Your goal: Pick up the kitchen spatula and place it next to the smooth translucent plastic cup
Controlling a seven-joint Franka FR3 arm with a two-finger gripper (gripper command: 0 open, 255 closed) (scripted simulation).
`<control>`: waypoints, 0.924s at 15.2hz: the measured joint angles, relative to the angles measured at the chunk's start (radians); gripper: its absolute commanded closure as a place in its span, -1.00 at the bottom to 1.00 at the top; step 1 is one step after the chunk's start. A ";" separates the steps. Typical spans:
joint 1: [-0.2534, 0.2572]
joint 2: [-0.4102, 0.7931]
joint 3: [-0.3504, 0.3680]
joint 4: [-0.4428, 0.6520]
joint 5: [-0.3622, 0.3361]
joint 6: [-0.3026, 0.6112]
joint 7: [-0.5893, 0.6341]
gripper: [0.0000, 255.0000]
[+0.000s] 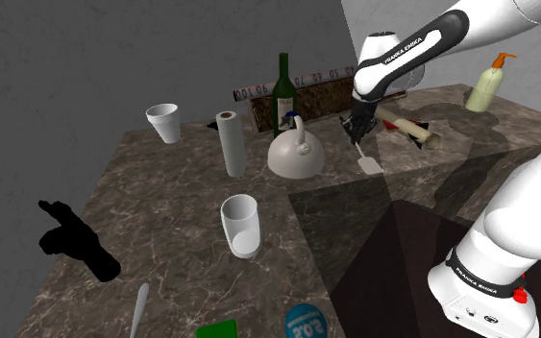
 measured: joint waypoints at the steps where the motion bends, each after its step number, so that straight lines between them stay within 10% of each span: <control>1: -0.001 -0.005 -0.001 0.009 -0.001 -0.013 -0.002 1.00; 14: -0.002 -0.097 0.015 0.104 -0.015 -0.200 0.013 1.00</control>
